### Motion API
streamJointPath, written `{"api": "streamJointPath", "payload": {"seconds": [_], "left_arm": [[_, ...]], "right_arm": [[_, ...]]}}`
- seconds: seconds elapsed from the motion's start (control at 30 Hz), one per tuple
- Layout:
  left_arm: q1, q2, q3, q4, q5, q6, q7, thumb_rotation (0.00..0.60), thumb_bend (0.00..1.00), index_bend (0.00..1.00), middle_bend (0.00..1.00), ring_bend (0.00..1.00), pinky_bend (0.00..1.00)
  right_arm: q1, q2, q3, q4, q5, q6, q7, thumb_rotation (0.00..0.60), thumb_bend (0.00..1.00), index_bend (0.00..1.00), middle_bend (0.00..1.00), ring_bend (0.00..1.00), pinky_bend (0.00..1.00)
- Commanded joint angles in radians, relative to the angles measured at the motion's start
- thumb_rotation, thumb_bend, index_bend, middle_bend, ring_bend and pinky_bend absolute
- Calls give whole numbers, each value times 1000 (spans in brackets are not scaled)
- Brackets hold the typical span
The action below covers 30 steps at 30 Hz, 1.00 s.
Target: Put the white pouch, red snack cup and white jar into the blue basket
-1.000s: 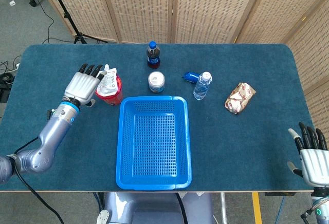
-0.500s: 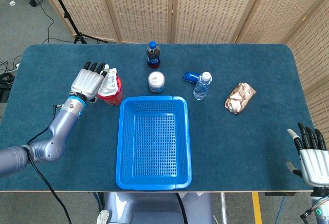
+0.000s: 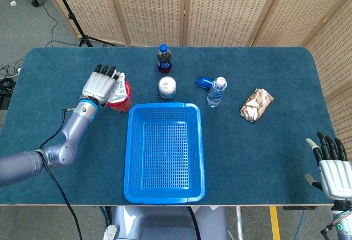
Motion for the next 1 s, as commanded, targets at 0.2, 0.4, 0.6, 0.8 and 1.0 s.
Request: {"api": "streamJointPath", "payload": {"seconds": [0.2,0.4,0.6,0.8,1.0], "left_arm": [[-21,-26,22,25,-23,-7,9,600,240,21,0,0,0],[-28,-39,41,34,-32,9,17,600,267,121,0,0,0],[-29,-38,50,31,-38,25,17,600,306,260,0,0,32],[-24,-42,54,34,-20,35,8,600,341,375,64,60,93],[-14,-55,54,43,10,53,-3,600,367,470,164,135,153]], "right_arm": [[0,3,-1,-2,2,-4,7,600,156,142,0,0,0],[0,3,-2,-1,0,-4,14,600,156,142,0,0,0],[0,3,-4,-2,-1,-4,14,600,156,142,0,0,0],[1,2,-4,-3,-2,-6,12,600,156,142,0,0,0],[2,2,-4,-3,-2,-7,12,600,156,142,0,0,0]]}}
